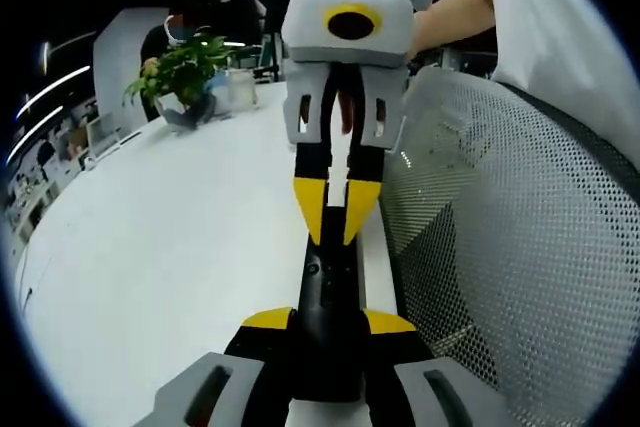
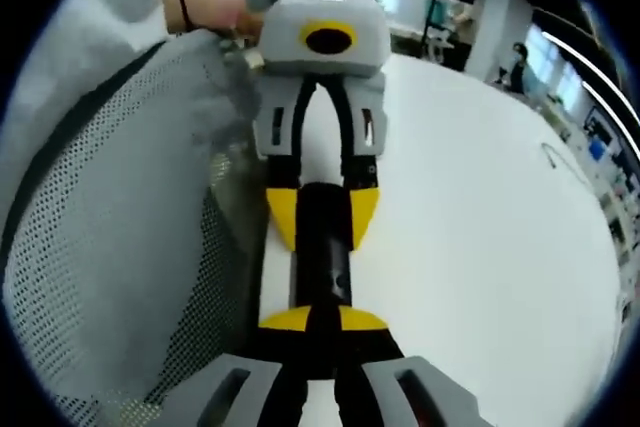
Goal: Press the specified remote control buttons in sequence, fully releasing each button before pressing the next.
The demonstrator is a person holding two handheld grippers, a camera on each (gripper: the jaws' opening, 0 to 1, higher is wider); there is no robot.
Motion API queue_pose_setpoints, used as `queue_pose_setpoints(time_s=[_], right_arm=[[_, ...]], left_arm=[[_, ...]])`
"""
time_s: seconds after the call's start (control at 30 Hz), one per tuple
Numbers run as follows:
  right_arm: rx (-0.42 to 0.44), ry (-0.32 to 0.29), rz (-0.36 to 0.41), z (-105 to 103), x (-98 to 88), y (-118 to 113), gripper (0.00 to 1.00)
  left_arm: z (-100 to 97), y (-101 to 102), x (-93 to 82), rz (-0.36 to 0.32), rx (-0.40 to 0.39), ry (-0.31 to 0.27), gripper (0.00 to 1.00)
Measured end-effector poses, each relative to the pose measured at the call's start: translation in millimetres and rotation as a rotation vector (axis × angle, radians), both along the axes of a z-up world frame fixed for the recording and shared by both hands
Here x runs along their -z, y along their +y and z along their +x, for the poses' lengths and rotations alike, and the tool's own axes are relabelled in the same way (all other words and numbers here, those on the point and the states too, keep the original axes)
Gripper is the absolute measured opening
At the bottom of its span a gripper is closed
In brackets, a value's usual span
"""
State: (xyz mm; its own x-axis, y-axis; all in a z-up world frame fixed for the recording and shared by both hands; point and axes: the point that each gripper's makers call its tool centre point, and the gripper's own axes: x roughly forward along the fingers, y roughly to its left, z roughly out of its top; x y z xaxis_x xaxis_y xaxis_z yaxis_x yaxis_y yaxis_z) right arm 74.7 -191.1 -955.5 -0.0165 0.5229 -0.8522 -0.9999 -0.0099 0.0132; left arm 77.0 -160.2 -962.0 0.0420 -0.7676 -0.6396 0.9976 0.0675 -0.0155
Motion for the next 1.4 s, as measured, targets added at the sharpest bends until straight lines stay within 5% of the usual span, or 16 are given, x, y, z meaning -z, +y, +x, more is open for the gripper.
queue_pose_setpoints(time_s=[0.2,0.67,0.87,1.23,1.4], right_arm=[[0.102,-0.015,-0.055,0.3,1.5,1.9,0.04],[-0.003,-0.092,0.071,-1.2,-1.2,2.1,0.04],[-0.031,-0.079,0.043,0.3,-0.8,7.7,0.03],[0.059,-0.051,-0.072,0.3,2.3,8.2,0.02],[0.075,-0.056,-0.050,1.3,1.7,5.4,0.02]], left_arm=[[0.2,0.2,0.0,-0.002,0.000,0.003,0.25],[-0.2,-0.2,-0.3,-0.003,0.000,0.002,0.25],[0.1,-0.2,0.0,-0.003,-0.001,0.002,0.25],[0.2,-0.6,0.4,-0.003,0.001,0.002,0.25],[0.2,-0.7,0.5,-0.002,0.003,0.001,0.25]])
